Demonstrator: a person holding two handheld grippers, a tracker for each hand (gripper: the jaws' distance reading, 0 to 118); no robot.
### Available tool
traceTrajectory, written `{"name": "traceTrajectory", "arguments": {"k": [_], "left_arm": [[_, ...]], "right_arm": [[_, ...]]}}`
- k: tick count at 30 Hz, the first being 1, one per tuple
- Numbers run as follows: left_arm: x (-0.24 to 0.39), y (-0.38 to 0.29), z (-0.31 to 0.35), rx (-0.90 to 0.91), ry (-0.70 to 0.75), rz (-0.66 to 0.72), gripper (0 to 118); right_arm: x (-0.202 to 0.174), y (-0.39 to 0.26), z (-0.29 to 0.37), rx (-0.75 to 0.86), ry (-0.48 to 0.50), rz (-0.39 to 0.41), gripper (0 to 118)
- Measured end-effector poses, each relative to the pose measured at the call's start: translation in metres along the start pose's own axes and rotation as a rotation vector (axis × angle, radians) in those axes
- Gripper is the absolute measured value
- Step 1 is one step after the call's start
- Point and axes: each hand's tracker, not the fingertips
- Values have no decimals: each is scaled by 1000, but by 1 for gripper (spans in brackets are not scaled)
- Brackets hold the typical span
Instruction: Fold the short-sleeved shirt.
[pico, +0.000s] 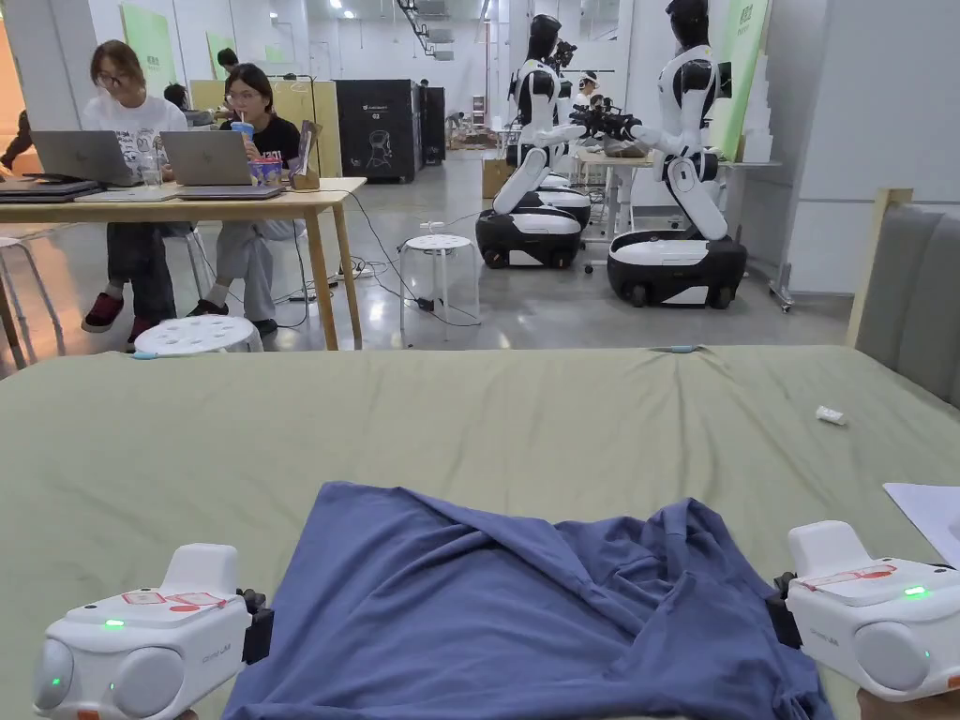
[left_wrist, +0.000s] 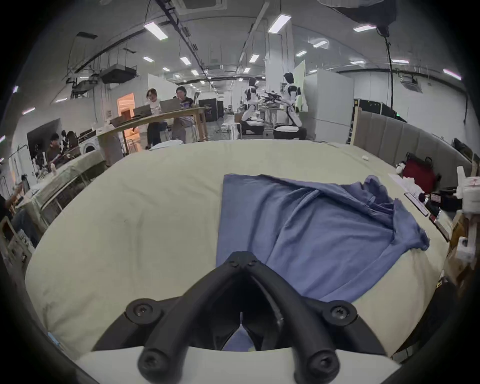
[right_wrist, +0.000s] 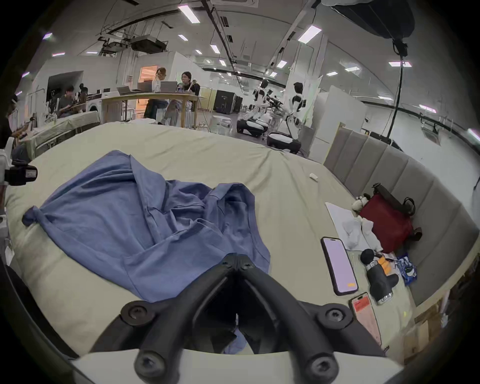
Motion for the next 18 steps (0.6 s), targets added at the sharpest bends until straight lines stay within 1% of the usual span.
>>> {"name": "traceTrajectory", "arguments": {"k": [6,7,8,9,10,11,12,14,18], "left_arm": [[-1,-3,-17,-40,-22,16,0],[-6,1,-26,-52,-39,39,4],[-8,6,-34,-54,-42,53,20],[-10,12,-43,-54,-39,53,45],[-10,21,-53,-58,-35,49,81],[-11,31,-66,-66,-25,36,99],[-11,39,-77,-70,-9,18,109],[-12,58,-105,-68,4,1,107],[-20,91,-170,-109,15,20,107]], "right_arm": [[-3,0,-17,-7,24,-3,0],[-3,0,-20,-10,30,-2,0],[-4,1,-23,-14,33,-1,0],[-4,1,-28,-19,32,0,0],[-5,1,-30,-20,33,2,0],[-5,1,-32,-22,35,7,0],[-6,1,-34,-24,39,13,0],[-5,0,-44,-31,43,25,0],[-5,1,-62,-47,52,35,0]]}}
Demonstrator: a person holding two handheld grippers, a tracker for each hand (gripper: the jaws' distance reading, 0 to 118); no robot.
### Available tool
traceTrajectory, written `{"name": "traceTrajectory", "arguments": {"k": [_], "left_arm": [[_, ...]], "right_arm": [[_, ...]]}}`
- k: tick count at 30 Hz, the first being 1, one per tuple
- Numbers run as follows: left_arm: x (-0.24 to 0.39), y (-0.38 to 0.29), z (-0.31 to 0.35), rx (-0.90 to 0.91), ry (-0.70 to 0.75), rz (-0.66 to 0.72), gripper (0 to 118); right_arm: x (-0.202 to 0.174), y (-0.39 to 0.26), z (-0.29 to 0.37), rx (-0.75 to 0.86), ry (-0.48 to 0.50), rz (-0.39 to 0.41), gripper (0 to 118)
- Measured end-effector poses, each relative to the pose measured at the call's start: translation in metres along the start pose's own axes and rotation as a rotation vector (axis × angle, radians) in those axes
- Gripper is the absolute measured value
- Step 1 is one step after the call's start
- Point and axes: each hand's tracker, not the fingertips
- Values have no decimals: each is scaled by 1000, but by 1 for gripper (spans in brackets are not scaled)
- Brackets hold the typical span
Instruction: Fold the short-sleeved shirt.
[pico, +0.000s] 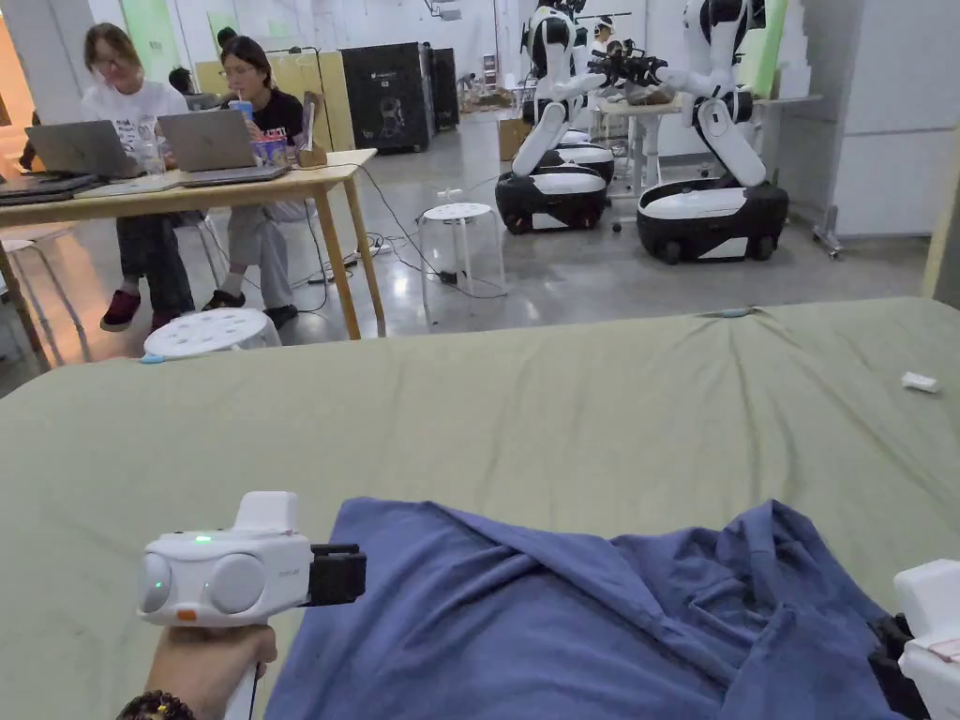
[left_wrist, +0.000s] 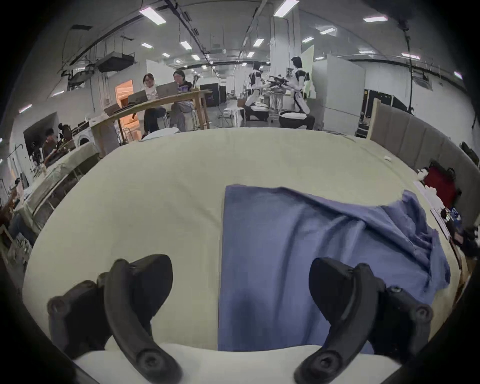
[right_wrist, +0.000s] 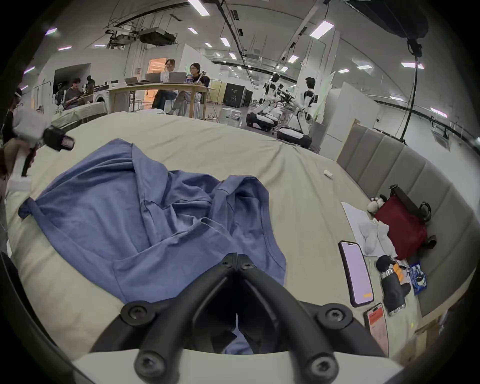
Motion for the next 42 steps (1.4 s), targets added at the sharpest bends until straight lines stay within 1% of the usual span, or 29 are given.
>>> {"name": "traceTrajectory", "arguments": {"k": [2,4,5,8,12,13,15,17,18,19,20,21,22,23,24,26,27,28,30,31,32,33,34,36,37,38,39,40,42], "left_arm": [[-2,20,-35,-15,2,0,103],[-5,34,-67,-29,14,-11,94],[-5,40,-82,-34,19,-17,92],[-10,52,-122,-57,55,-26,91],[-14,57,-163,-91,17,8,91],[-8,55,-164,-105,9,2,91],[-2,51,-177,-193,28,3,93],[1,56,-169,-161,30,12,94],[2,58,-167,-173,26,17,88],[2,61,-162,-185,10,4,71],[4,62,-156,-175,10,0,50],[5,63,-147,-164,8,-4,19],[7,63,-142,-157,-7,-6,1],[12,61,-136,-147,6,-10,1],[14,59,-134,-139,15,-24,1],[16,55,-130,-126,19,-33,1],[16,54,-129,-130,19,-24,1],[17,52,-127,-136,15,-9,1],[15,52,-125,-133,17,-2,1],[15,51,-123,-132,16,1,1],[16,50,-121,-137,10,6,1],[15,51,-122,-141,7,6,1],[16,50,-120,-141,7,0,1],[19,48,-117,-139,8,-17,1],[18,48,-118,-138,7,-19,1],[18,48,-118,-138,5,-21,1],[18,49,-117,-138,3,-22,1],[18,49,-115,-136,2,-24,1],[16,52,-110,-124,-5,-23,1]], "right_arm": [[1,1,-11,-6,7,-3,0],[3,0,-23,-19,13,9,0],[3,-1,-29,-24,11,15,0],[1,-1,-36,-38,15,28,0],[1,-4,-54,-46,29,27,0],[-1,-4,-57,-46,27,28,0],[-4,-4,-58,-49,35,36,0],[-6,-3,-59,-53,38,47,0],[-6,-2,-60,-54,38,46,0],[-3,-1,-60,-61,39,41,0],[-2,1,-62,-70,40,28,0],[0,3,-63,-78,41,3,0],[1,6,-66,-79,40,-22,0],[3,11,-68,-75,36,-31,1],[3,16,-72,-74,36,-25,8],[1,30,-87,-80,51,-1,68],[2,38,-95,-99,46,-6,87],[2,44,-100,-98,26,-10,92],[3,58,-109,-74,45,-24,87],[4,66,-113,-67,52,-51,87],[3,74,-117,-62,59,-54,87],[2,79,-125,-75,63,-48,87],[0,83,-133,-138,79,-31,86],[-2,85,-142,-165,106,-43,79],[-4,84,-148,-214,106,-58,79],[-6,83,-150,-224,101,-57,61],[-5,79,-155,-204,100,-53,27],[-6,77,-154,-195,103,-58,2],[-5,79,-148,-187,125,-74,2]]}}
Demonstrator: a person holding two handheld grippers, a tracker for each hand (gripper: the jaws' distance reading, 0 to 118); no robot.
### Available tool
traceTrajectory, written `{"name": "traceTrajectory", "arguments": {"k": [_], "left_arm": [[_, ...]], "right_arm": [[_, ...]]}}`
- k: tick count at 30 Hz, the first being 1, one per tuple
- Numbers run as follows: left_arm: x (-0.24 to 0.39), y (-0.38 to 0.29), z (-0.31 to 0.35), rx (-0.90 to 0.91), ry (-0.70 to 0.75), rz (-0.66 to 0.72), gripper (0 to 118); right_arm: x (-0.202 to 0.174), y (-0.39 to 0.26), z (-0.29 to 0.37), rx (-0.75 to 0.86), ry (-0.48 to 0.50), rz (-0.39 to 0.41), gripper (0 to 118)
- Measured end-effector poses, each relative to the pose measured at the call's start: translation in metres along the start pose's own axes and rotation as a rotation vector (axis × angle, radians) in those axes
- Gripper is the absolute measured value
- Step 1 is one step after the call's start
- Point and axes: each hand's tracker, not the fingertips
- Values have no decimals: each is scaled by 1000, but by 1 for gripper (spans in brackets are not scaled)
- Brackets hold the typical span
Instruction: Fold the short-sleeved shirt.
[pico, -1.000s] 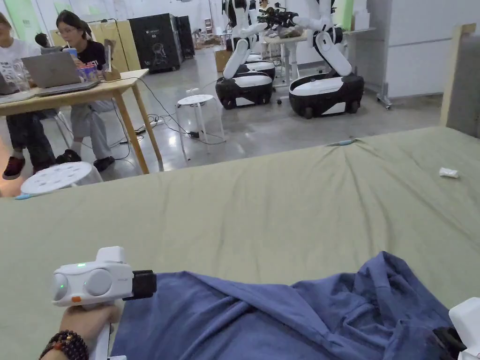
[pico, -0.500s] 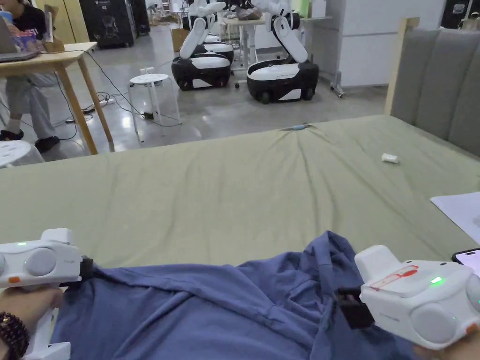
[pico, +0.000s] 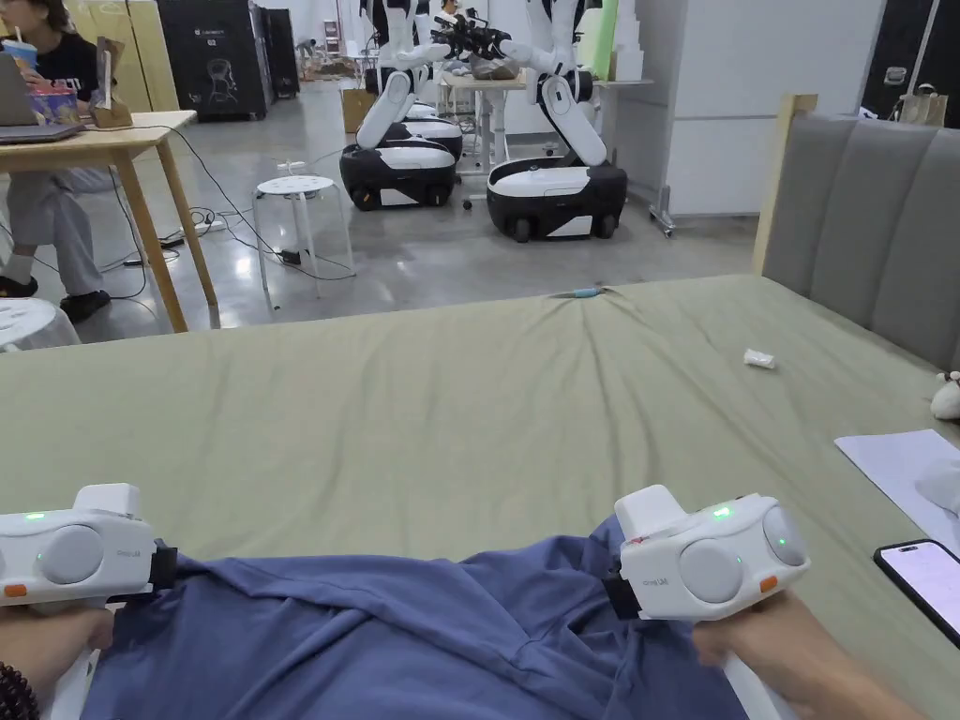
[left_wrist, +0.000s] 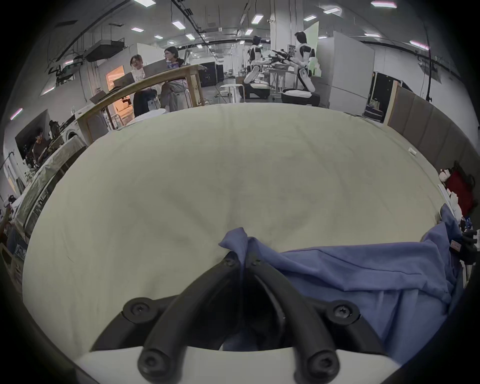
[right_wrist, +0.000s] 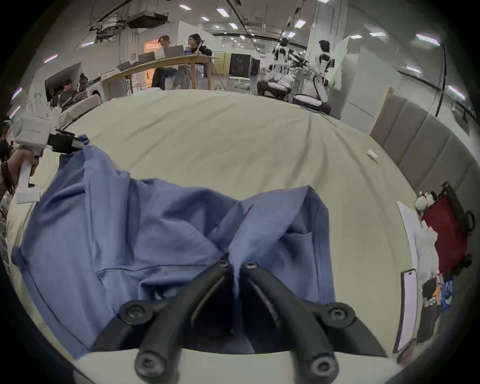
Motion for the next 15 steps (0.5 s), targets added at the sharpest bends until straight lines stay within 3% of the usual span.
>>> {"name": "traceTrajectory", "arguments": {"k": [3,9,13,15], "left_arm": [[-3,7,15,45,-3,4,1],[-16,43,93,242,-33,85,1],[-21,74,162,381,-11,86,1],[-25,94,198,444,-11,91,1]], "right_arm": [[-2,7,22,106,11,-4,2],[-2,67,95,479,-42,-2,2],[-4,116,149,627,-136,9,2],[-4,141,172,674,-171,62,2]]}}
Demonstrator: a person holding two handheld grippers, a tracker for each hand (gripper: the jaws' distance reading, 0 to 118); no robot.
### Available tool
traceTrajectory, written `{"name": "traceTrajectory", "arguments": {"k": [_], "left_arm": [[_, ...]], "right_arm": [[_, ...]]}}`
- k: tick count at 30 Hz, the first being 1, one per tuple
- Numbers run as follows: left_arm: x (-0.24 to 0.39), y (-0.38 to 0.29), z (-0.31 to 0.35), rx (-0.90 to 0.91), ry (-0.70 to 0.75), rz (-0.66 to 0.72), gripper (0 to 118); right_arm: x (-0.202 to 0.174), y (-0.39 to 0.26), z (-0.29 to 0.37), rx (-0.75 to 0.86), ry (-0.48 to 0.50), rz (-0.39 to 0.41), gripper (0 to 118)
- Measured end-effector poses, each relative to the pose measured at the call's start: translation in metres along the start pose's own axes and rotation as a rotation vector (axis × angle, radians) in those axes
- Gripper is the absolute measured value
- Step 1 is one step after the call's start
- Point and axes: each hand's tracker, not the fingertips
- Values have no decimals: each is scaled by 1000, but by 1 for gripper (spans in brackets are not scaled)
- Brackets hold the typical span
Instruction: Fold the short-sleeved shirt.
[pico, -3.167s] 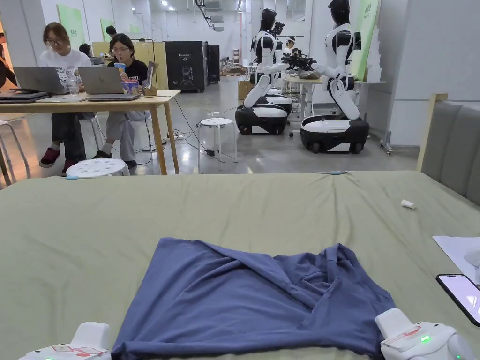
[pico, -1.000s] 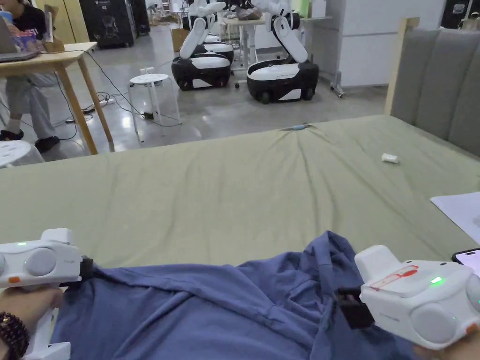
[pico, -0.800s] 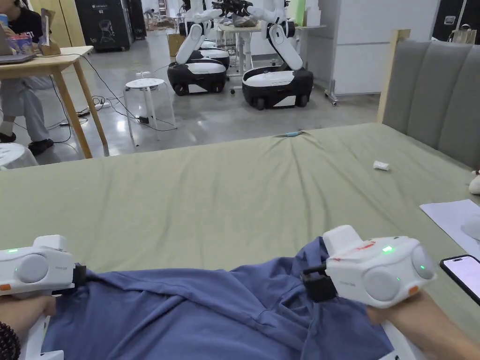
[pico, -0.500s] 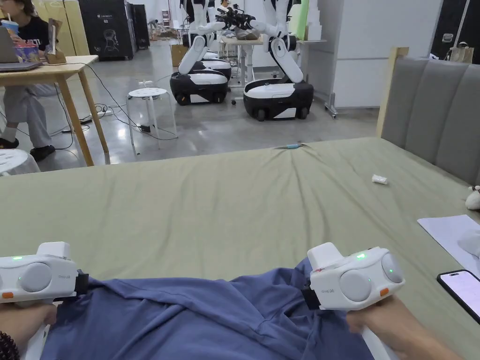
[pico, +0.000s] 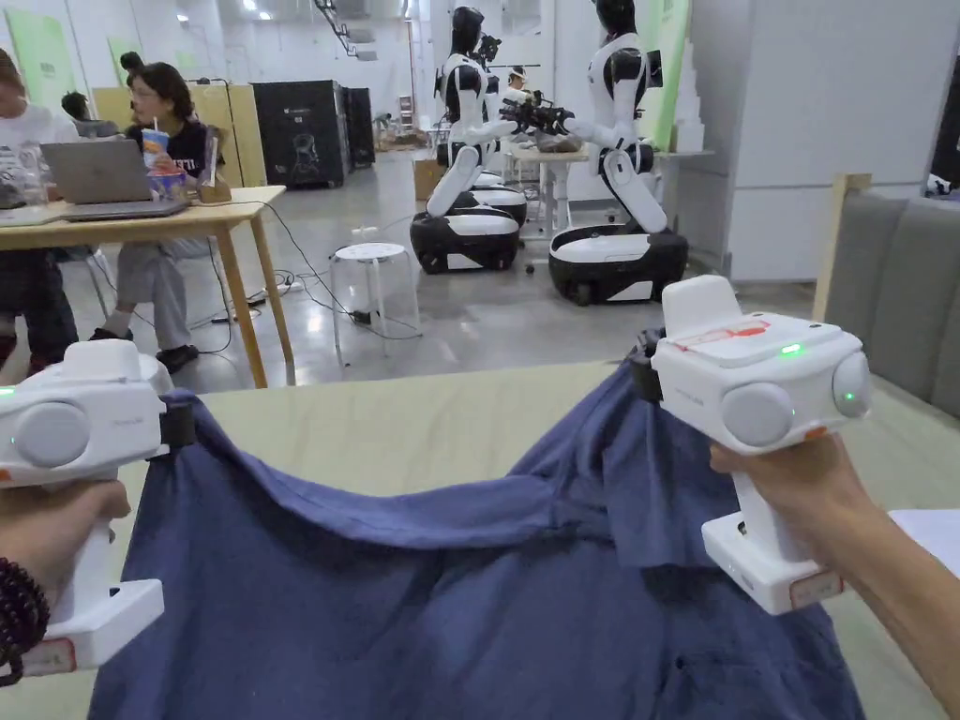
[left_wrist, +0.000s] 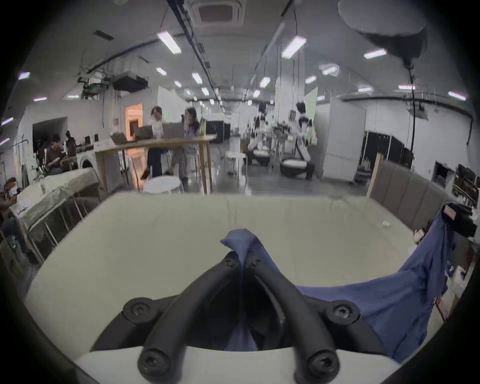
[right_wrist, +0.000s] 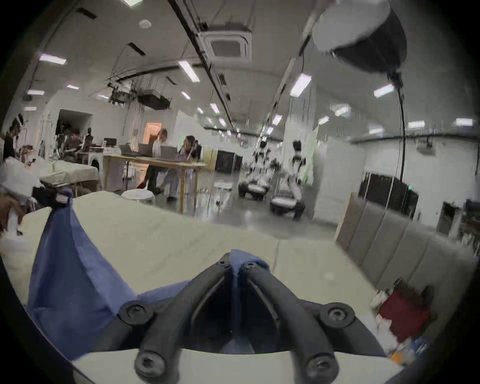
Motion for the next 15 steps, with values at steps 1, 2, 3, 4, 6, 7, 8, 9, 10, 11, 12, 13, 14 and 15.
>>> {"name": "traceTrajectory", "arguments": {"k": [1,2,3,4,6,7,8,9,10,11,12,13,14,15], "left_arm": [[0,17,12,33,9,2,1],[-1,34,24,72,19,-7,1],[-1,48,33,106,35,-17,1],[-2,63,42,133,54,-17,1],[-7,91,58,169,47,-3,1],[-8,104,65,183,56,-3,1],[-8,116,69,200,70,-16,1],[-8,126,72,217,88,-34,1],[-9,136,73,239,102,-47,1],[-11,145,71,236,110,-43,1],[-12,152,68,235,123,-34,1],[-14,161,62,229,136,-21,1],[-17,170,56,224,145,-18,1],[-19,179,52,230,163,-11,1]], "right_arm": [[1,17,3,31,-32,16,2],[6,32,1,72,-50,-1,2],[9,47,4,99,-59,-11,2],[13,63,8,136,-79,-30,2],[19,95,11,162,-90,-22,2],[21,112,11,170,-99,-17,2],[24,129,10,180,-102,-21,2],[26,142,8,189,-101,-25,2],[28,157,6,193,-102,-30,2],[30,171,2,196,-111,-42,2],[31,181,-3,193,-120,-51,2],[33,192,-10,197,-123,-64,2],[35,203,-16,198,-120,-65,2],[37,212,-23,201,-120,-58,2]]}}
